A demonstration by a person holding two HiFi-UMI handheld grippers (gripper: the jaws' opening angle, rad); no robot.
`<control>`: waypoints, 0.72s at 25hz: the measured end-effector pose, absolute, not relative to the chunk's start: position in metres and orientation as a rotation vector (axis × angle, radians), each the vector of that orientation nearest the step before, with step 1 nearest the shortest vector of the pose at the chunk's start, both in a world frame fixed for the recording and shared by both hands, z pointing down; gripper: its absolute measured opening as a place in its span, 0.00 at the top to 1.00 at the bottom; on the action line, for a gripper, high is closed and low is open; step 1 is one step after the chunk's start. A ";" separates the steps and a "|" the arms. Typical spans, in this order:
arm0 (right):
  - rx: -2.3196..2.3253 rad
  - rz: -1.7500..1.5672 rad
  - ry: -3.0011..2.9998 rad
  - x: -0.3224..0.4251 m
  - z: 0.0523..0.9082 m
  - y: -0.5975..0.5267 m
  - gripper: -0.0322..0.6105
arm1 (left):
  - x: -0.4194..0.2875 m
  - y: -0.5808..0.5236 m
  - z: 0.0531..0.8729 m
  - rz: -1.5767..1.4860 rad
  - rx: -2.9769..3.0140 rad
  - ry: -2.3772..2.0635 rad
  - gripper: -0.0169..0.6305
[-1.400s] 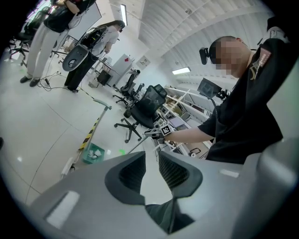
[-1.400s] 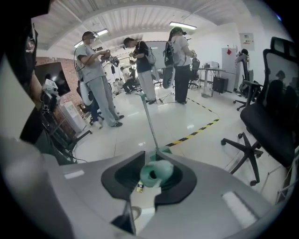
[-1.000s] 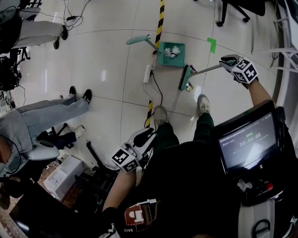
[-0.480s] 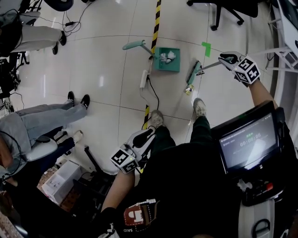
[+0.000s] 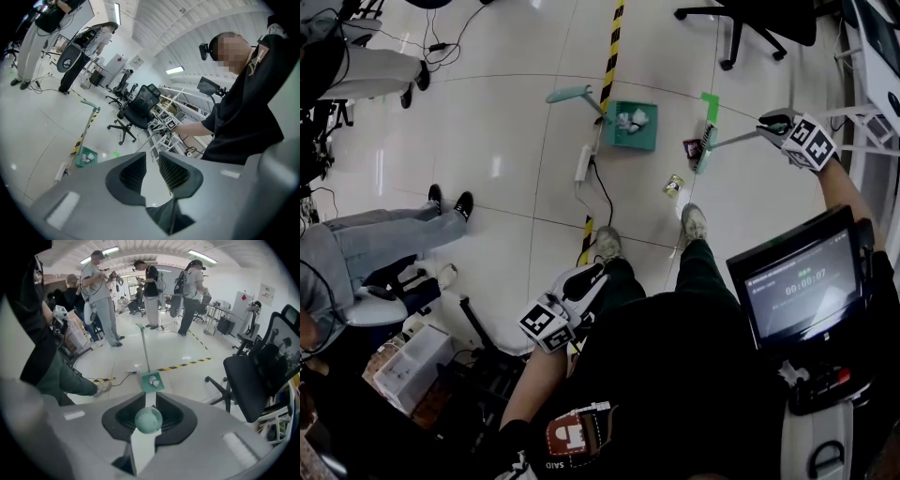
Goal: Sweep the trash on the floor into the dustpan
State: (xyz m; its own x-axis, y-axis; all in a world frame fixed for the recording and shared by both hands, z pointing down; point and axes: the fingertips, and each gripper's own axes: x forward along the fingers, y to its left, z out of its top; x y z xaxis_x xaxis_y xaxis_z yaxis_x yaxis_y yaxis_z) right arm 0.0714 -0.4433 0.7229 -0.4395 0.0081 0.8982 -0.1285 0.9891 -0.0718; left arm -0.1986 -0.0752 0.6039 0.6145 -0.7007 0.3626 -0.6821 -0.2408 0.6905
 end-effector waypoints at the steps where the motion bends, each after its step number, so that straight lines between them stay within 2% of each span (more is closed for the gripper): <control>1: 0.073 0.144 -1.991 0.074 0.727 -0.445 0.85 | -0.200 -0.074 0.605 -0.025 1.960 -1.095 0.84; 9: -0.012 0.120 -1.822 0.062 0.771 -0.441 0.85 | -0.209 -0.068 0.609 -0.033 1.930 -1.111 0.84; 18: -0.150 0.049 -1.928 -0.059 0.805 -0.413 0.86 | -0.224 -0.057 0.618 -0.081 1.900 -1.144 0.84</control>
